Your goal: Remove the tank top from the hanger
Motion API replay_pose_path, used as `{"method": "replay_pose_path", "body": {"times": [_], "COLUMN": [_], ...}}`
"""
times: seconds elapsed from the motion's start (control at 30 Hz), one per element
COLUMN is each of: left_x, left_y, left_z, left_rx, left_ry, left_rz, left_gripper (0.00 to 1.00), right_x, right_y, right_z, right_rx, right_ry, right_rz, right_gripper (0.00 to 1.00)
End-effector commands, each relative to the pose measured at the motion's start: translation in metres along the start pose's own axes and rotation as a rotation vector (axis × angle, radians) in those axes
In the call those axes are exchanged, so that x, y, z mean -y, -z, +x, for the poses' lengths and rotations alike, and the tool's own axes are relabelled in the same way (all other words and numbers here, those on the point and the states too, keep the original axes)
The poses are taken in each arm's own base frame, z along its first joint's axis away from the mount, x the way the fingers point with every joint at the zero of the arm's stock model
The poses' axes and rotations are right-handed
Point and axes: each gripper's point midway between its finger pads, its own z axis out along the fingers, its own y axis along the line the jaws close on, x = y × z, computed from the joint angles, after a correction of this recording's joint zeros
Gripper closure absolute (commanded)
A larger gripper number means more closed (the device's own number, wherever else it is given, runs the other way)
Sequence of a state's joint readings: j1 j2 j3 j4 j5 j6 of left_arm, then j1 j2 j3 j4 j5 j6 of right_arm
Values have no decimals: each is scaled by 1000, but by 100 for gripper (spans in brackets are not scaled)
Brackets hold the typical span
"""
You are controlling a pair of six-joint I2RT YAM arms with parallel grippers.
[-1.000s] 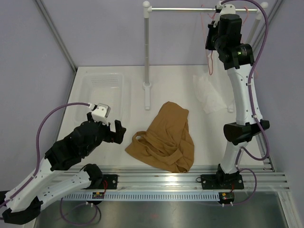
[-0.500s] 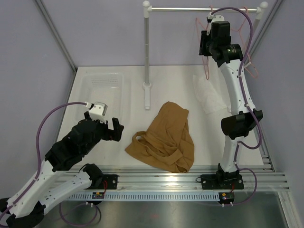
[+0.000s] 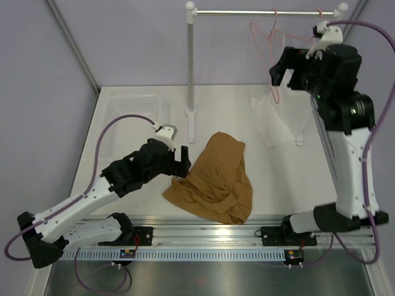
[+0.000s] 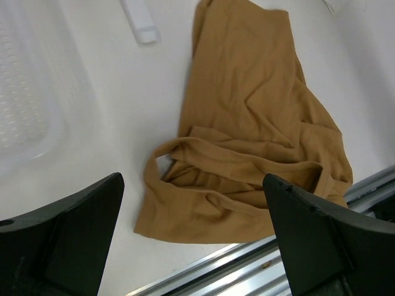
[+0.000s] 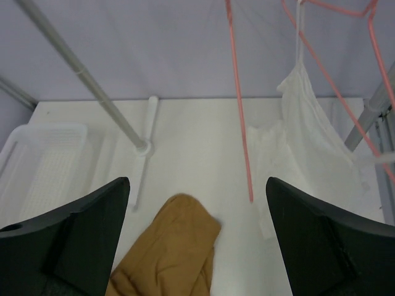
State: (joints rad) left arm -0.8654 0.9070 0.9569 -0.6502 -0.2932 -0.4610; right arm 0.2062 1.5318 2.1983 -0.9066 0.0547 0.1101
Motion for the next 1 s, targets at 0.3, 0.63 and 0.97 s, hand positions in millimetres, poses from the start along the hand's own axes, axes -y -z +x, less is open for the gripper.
{"method": "replay_pose_path", "body": {"times": [0.3, 0.63, 0.97], "left_x": [128, 110, 99], "left_y": [-127, -179, -150], "left_z": [81, 173, 124], "left_rx": [-319, -521, -383], "left_ry": [-143, -206, -199], "left_rz": [143, 20, -7], "left_gripper": [1, 12, 100], "right_x": [-56, -61, -46], "right_y": [161, 198, 208], "right_z": [100, 118, 136], "right_rx": [4, 2, 20], "right_ry": [-190, -157, -99], "right_rz": [-447, -514, -459], "right_gripper": [0, 1, 1]}}
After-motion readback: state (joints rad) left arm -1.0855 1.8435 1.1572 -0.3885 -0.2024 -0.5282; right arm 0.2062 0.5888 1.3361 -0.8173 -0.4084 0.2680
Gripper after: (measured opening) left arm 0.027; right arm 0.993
